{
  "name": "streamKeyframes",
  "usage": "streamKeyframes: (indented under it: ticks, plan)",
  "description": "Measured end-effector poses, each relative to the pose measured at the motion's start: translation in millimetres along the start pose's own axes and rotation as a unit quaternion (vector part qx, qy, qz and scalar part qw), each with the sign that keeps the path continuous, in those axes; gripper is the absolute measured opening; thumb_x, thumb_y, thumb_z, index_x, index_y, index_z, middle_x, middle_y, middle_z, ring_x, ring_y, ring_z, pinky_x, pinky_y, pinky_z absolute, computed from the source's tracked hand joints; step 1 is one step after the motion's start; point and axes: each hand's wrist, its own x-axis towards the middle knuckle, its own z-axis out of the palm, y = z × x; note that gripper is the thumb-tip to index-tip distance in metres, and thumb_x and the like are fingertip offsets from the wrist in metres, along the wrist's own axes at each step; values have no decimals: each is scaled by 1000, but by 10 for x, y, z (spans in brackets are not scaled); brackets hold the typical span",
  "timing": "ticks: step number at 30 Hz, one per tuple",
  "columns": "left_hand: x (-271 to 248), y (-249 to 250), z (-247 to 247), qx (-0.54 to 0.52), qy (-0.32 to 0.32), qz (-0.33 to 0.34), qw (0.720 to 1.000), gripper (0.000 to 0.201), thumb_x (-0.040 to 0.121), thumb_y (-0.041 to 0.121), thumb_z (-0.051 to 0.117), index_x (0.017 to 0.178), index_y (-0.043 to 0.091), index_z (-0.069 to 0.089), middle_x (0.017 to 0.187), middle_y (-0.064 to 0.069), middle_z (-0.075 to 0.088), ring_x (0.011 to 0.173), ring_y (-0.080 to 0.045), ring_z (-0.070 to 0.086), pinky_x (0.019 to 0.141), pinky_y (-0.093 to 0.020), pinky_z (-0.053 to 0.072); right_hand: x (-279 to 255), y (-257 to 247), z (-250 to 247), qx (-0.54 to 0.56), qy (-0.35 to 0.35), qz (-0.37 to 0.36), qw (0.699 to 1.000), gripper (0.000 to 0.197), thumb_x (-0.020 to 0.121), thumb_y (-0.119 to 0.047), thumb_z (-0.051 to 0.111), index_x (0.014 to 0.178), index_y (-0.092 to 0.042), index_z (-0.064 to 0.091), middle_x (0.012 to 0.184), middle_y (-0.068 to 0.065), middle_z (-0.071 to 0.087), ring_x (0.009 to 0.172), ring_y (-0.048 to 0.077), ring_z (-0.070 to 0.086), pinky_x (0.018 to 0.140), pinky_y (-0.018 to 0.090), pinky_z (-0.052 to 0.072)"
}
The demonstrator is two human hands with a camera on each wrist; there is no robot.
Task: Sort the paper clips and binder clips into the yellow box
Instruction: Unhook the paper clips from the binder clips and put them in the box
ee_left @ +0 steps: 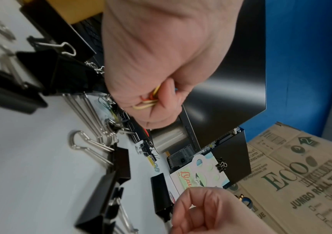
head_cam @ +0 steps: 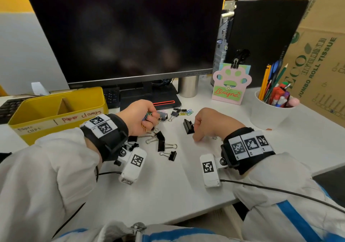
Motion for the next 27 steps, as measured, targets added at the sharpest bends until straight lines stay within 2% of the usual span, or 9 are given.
streamKeyframes:
  ticks: [4,7,11,14,16,18,21,24,27]
  plan:
    - [-50,-3,-108,-32,0,-5,999,18,93,10,42,102,11,58,66,1,48,50,-6,37,32,-14,26,-6,-15,33,-10,3,8,1000,21,67,-11,77,86,-5,74,77,7,67,63,23,57,57,27,47]
    - [-153,36,-215,-44,-15,-8,999,16,96,24,48,85,15,55,64,4,45,48,-5,36,31,-13,25,-27,-140,17,228,-18,-33,973,17,79,-7,68,93,1,74,63,6,54,50,15,43,47,20,35]
    - [-281,238,-432,-67,7,25,997,41,104,39,44,67,22,45,56,8,38,38,-4,30,27,-14,19,36,-597,-32,673,-118,-21,730,25,90,2,47,110,9,61,62,1,41,52,10,29,40,19,28]
    - [-418,418,-668,-95,15,71,993,48,104,45,41,60,25,38,54,9,31,38,-3,26,29,-14,12,134,-1052,11,828,-150,38,538,27,90,4,26,93,-2,52,68,5,37,58,13,31,45,19,34]
    - [-527,513,-830,-116,27,107,987,50,103,46,42,58,25,37,55,9,30,39,-4,25,33,-16,11,192,-1369,51,882,-133,59,448,29,91,7,20,87,-3,47,76,7,41,62,17,37,53,20,35]
    - [-629,605,-1048,-152,53,154,975,49,104,45,41,58,26,36,54,9,30,42,-5,24,35,-17,11,233,-1737,85,886,-133,63,441,29,96,6,23,85,-1,49,83,10,46,68,22,46,56,23,39]
    - [-722,743,-1441,-205,122,221,946,47,104,42,38,59,26,35,55,9,30,43,-6,23,34,-18,12,303,-2309,161,842,-172,40,510,31,96,0,26,81,-4,53,75,8,45,61,15,42,43,22,34]
    - [-756,831,-1804,-215,210,261,917,45,103,40,36,60,26,34,58,7,30,41,-9,24,35,-18,14,335,-2835,310,793,-205,11,573,28,92,-11,30,73,-9,51,61,0,32,52,12,21,48,23,18]
    - [-744,845,-2097,-189,247,276,909,45,104,39,33,62,24,34,58,4,31,39,-10,24,36,-17,15,353,-3233,521,778,-212,-14,591,33,92,-25,34,71,-7,51,58,1,29,51,14,20,52,27,18]
